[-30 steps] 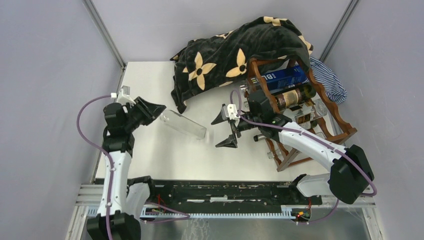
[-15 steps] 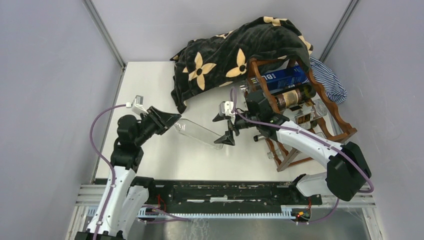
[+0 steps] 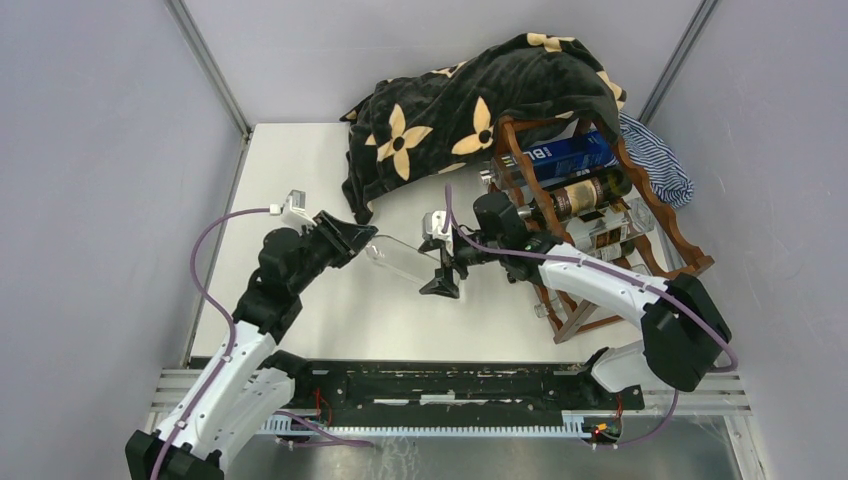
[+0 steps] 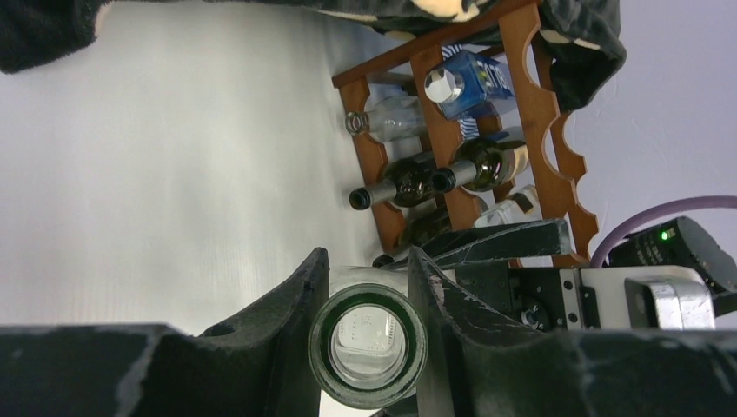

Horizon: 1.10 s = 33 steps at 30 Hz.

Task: Put the wine bottle on the wine rack
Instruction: Pick up the wine bottle from the center of the board.

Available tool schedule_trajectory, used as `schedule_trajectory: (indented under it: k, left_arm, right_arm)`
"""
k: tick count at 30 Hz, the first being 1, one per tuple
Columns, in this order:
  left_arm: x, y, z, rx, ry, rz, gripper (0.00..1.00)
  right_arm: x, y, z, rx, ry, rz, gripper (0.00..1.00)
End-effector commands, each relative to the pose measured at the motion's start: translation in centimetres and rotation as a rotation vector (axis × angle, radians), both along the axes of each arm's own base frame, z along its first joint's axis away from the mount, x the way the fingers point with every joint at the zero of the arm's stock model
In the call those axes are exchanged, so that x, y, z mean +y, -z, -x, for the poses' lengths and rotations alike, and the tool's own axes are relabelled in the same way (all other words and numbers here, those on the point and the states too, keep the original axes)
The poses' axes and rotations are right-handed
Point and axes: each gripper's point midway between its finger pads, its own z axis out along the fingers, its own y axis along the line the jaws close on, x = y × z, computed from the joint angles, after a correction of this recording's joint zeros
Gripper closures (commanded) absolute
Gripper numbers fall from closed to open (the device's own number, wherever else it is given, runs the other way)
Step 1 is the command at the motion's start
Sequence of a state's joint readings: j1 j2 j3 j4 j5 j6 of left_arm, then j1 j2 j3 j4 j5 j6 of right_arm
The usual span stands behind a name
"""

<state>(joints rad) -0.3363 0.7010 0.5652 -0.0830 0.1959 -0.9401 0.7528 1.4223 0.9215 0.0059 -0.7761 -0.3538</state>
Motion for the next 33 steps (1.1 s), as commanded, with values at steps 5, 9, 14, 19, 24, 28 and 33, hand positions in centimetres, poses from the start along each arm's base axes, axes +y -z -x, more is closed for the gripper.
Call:
schedule_trajectory:
  k: [5, 9, 14, 19, 24, 28, 33]
  left_arm:
    - [-0.4, -4.9, -0.9, -0.117, -0.067, 0.133, 0.98]
    - [-0.6, -5.2, -0.9, -0.119, -0.071, 0.142, 0.98]
    - [-1.2, -5.6, -0.9, -0.122, -0.056, 0.158, 0.98]
    - [-1.7, -5.7, -1.0, -0.117, -0.041, 0.165, 0.98]
    - [-1.8, -5.9, -0.9, -0.12, -0.036, 0.166, 0.98]
    - [-1.9, -5.7, -0.9, -0.117, -0.033, 0.164, 0.98]
    - [-1.9, -5.9, -0.9, -0.117, -0.033, 0.167, 0.98]
  right_arm:
    - [1.2, 0.3, -1.1, -0.027, 0.084, 0.027, 0.02]
    - [1.2, 0.6, -1.4, -0.041, 0.108, 0.033, 0.02]
    - [1.1, 0.9, -1.7, -0.052, 0.121, 0.038, 0.02]
    - [1.0, 1.2, -1.9, -0.063, 0.128, 0.041, 0.02]
    - [0.9, 1.5, -2.2, -0.074, 0.135, 0.05, 0.06]
    - [1.0, 1.6, -2.2, -0.081, 0.13, 0.055, 0.15]
    - [1.1, 2.0, -2.2, -0.077, 0.122, 0.066, 0.31]
